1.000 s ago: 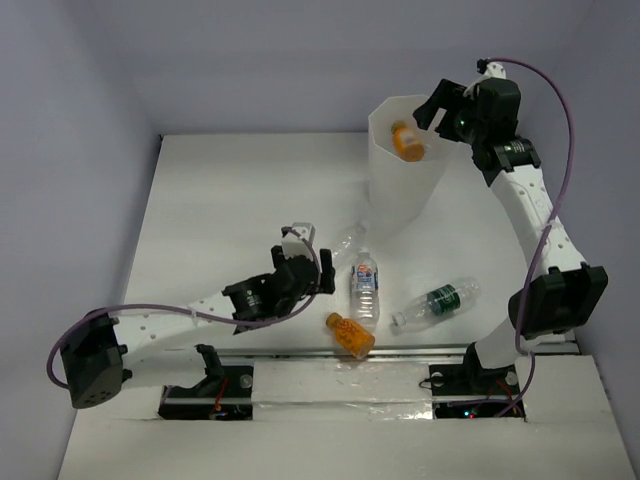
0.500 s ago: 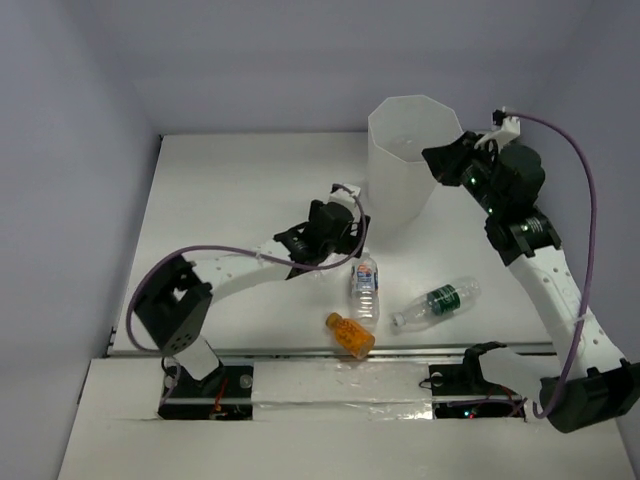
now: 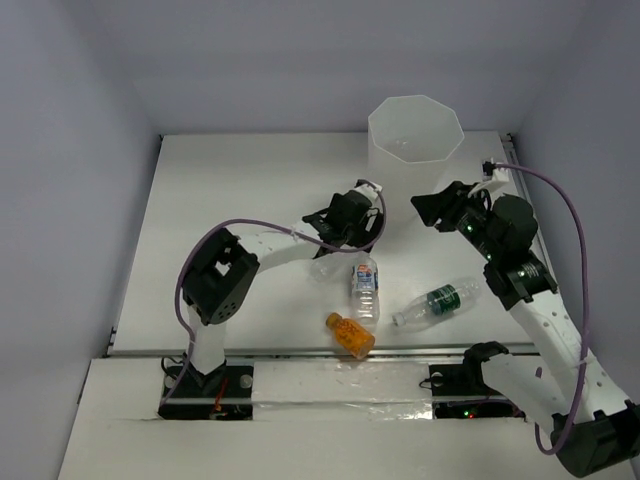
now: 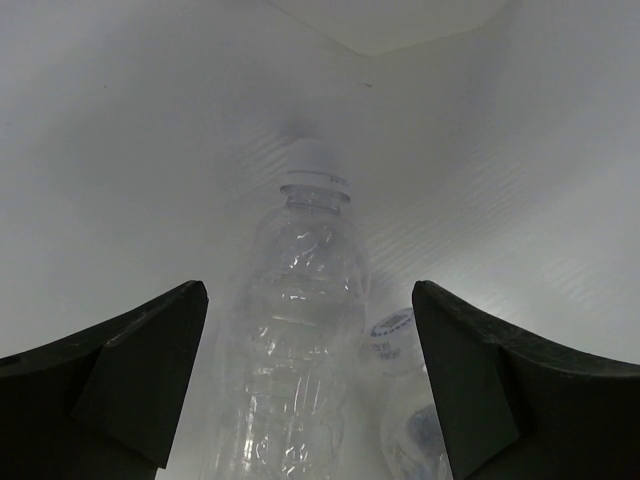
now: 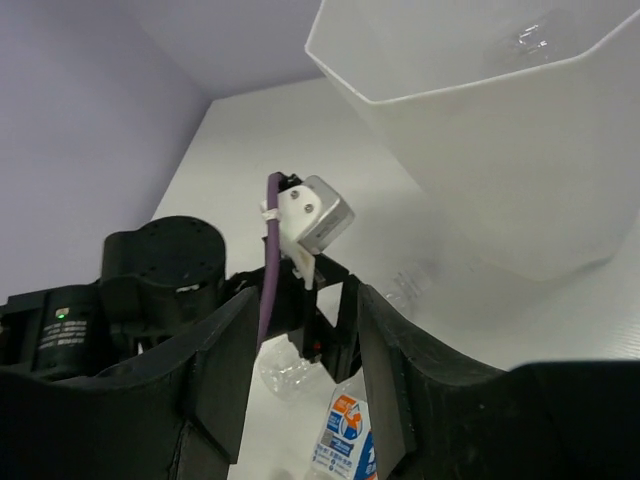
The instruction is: Put the plastic bottles in the bin
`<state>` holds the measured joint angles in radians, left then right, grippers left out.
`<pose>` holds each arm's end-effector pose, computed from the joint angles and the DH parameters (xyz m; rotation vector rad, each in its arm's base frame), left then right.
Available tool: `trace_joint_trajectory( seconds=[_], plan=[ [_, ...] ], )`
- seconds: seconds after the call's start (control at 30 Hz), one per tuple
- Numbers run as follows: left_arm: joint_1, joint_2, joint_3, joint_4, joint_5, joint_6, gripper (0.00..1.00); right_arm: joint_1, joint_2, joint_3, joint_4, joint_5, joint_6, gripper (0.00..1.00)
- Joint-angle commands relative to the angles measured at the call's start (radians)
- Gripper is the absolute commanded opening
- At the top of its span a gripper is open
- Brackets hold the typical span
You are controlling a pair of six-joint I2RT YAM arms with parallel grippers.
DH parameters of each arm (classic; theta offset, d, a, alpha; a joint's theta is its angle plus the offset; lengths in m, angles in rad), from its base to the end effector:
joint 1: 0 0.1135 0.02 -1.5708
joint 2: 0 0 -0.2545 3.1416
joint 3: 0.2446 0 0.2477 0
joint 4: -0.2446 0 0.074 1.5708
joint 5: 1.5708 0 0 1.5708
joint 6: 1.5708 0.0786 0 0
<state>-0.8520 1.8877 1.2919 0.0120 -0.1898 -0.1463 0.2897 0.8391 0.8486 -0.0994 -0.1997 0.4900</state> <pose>0.3128 -0.3350 0.1868 0.6438 2.0688 -0.3763 0.2257 0.0835 0.3516 0.0152 1.7148 0.7514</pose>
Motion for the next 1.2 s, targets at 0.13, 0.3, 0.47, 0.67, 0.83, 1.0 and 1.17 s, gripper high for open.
trace_joint_trajectory(
  seconds=[0.13, 0.3, 0.47, 0.67, 0.83, 1.0, 1.17],
  plan=[
    [0.031, 0.051, 0.095, -0.043, -0.028, 0.039, 0.73, 0.009, -0.043, -0.022, 0.04, -0.041, -0.016, 0.5],
    [0.06, 0.096, 0.106, -0.057, -0.033, 0.054, 0.71, 0.009, -0.066, -0.034, 0.03, -0.052, -0.016, 0.51],
    [0.07, 0.119, 0.107, -0.058, -0.03, 0.07, 0.7, 0.009, -0.058, -0.055, 0.038, -0.06, -0.011, 0.51],
    [0.111, 0.105, 0.101, -0.044, -0.098, 0.065, 0.47, 0.009, -0.061, -0.082, 0.049, -0.064, -0.007, 0.51],
    [0.146, 0.036, 0.095, -0.067, -0.22, 0.074, 0.37, 0.009, -0.072, -0.112, 0.058, -0.069, -0.001, 0.51],
    [0.165, -0.169, 0.064, -0.046, -0.179, 0.037, 0.31, 0.009, -0.092, -0.146, 0.087, -0.075, 0.007, 0.51],
    [0.165, -0.349, 0.069, 0.023, 0.005, -0.021, 0.32, 0.051, -0.123, -0.18, 0.09, -0.139, 0.001, 0.37]
  ],
)
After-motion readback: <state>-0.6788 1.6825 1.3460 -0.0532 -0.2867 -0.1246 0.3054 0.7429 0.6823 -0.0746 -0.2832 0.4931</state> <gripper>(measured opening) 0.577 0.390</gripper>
